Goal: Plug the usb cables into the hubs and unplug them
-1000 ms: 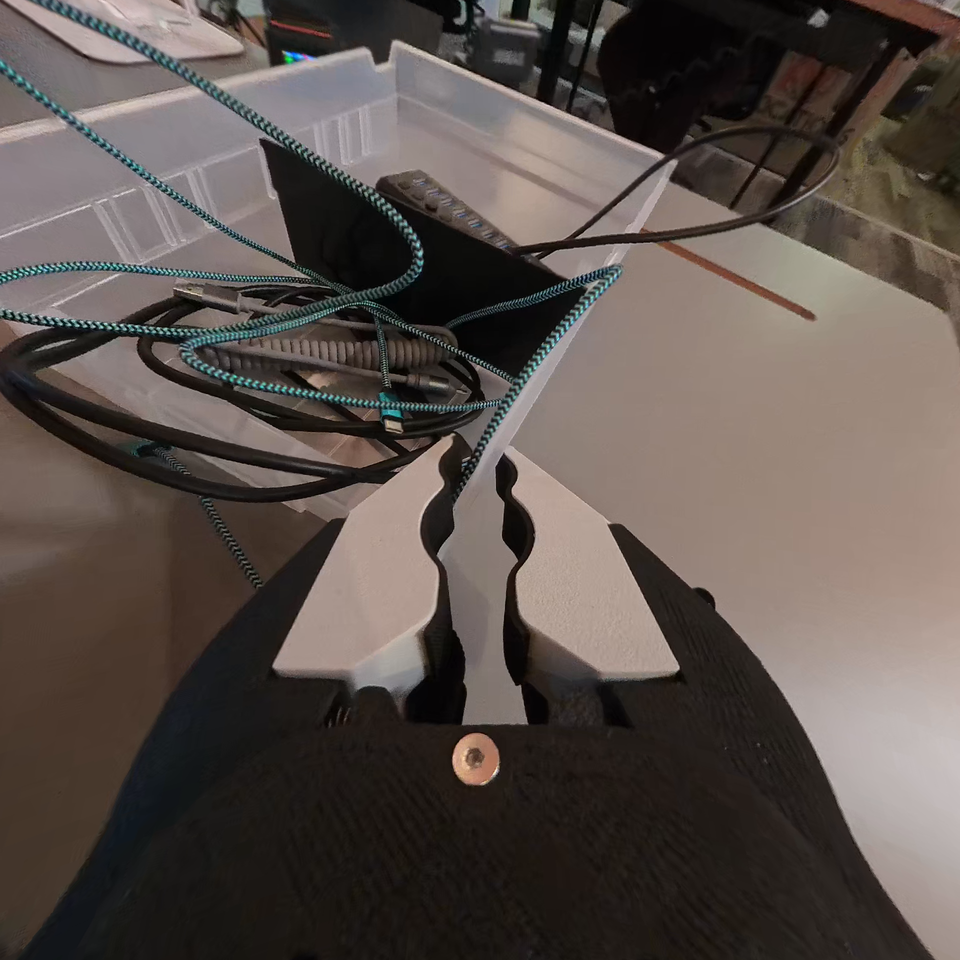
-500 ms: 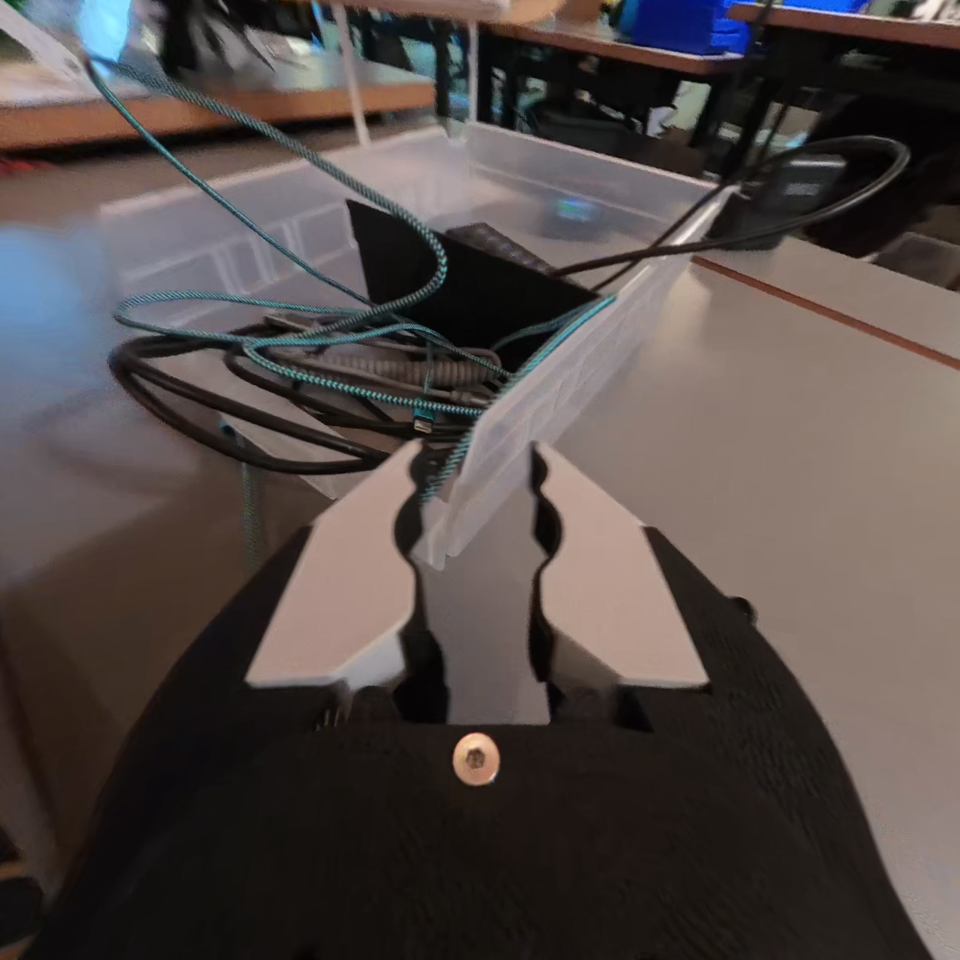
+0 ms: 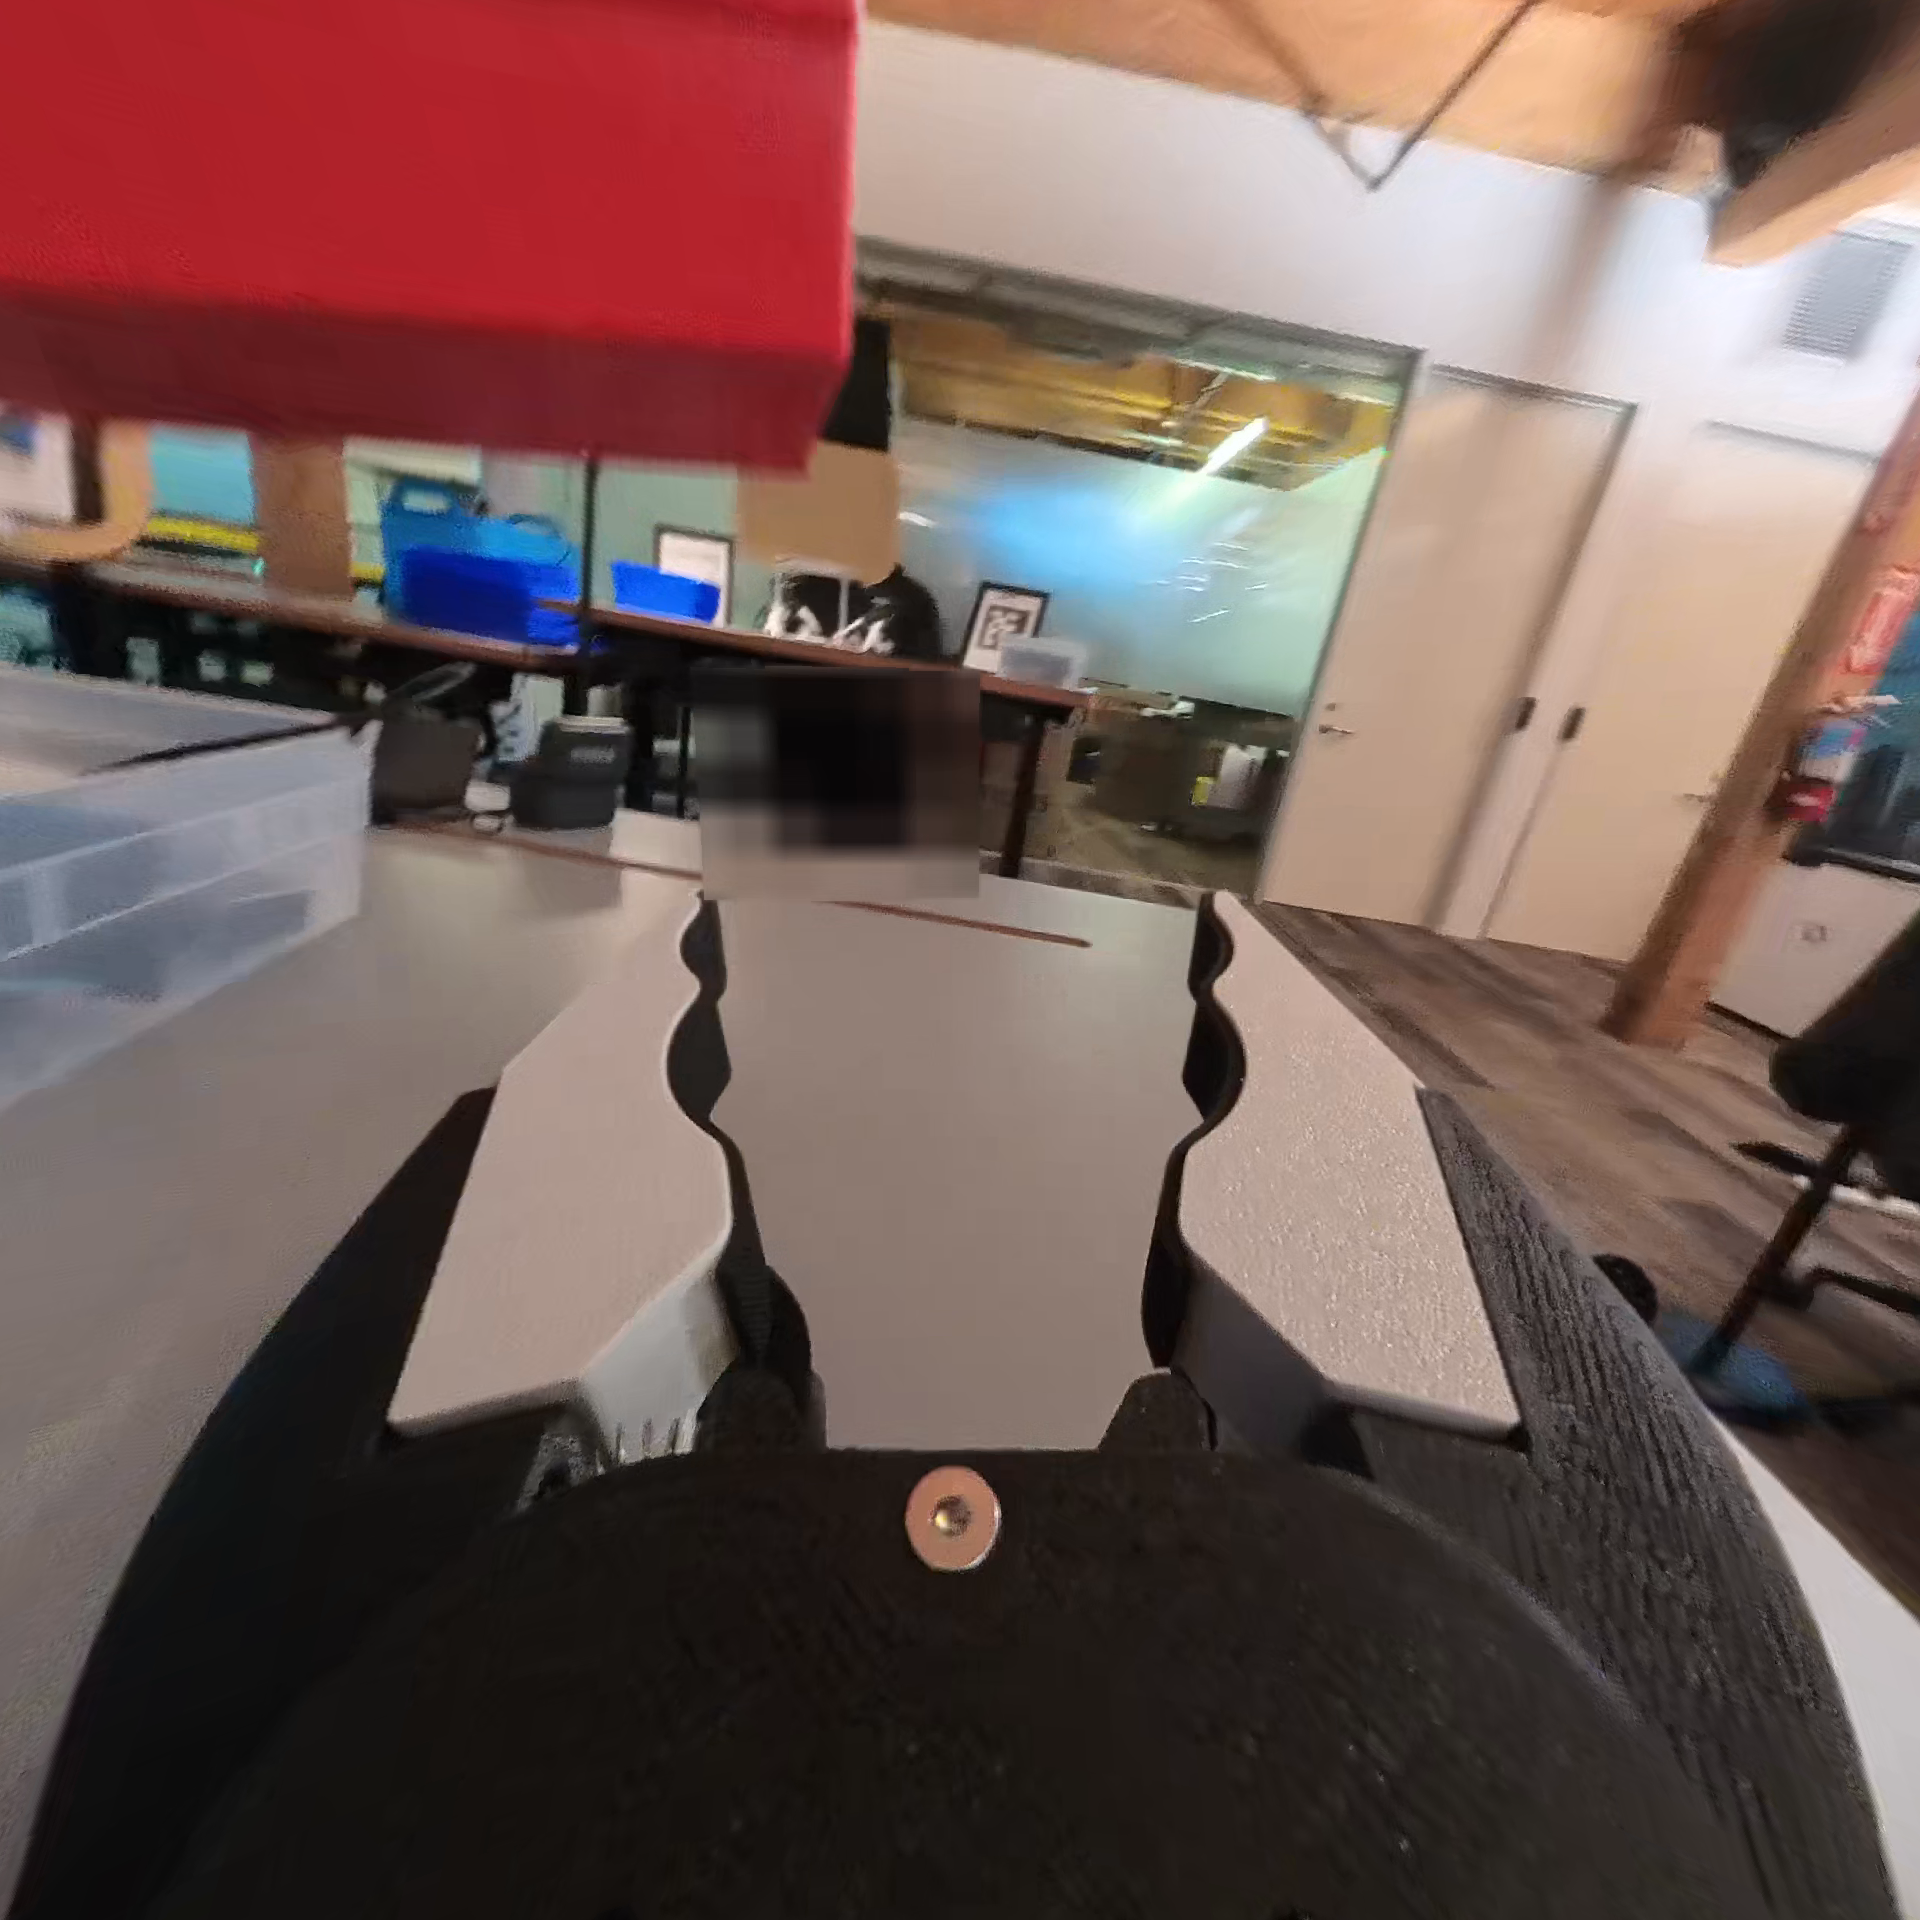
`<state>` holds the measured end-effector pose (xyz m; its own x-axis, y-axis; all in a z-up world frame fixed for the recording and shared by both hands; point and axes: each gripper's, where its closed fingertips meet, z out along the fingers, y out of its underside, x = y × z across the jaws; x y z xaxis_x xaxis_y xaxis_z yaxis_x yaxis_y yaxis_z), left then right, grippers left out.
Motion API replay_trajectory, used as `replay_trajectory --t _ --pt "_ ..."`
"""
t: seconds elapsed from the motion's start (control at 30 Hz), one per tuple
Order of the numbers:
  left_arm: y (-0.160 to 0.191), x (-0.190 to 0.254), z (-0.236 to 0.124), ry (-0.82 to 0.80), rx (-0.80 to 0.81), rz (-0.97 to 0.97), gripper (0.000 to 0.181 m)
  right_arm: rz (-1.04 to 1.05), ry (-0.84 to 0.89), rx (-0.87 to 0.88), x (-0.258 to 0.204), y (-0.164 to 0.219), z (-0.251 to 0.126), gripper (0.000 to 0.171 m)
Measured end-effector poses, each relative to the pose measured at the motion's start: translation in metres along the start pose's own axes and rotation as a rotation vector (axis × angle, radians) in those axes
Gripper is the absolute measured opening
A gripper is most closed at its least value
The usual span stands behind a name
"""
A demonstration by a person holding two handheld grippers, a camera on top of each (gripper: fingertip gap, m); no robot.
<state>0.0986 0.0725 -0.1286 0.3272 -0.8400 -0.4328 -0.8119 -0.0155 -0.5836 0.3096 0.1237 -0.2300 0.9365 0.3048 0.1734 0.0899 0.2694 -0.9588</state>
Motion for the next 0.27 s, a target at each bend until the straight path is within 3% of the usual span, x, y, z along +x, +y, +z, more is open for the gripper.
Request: replay_trajectory --t 0.03,0.13,0.27 --pt "-0.017 0.001 0.022 0.063 0.012 0.003 0.006 0.033 0.013 0.012 0.011 -0.002 -0.003 0.089" --pt "-0.059 -0.001 0.096 0.185 -0.017 -0.005 0.006 0.101 0.073 0.102 0.037 -0.014 -0.015 0.087" --pt "-0.088 0.000 0.185 0.219 -0.122 -0.024 0.006 0.161 0.139 0.126 0.064 -0.010 -0.024 0.085"
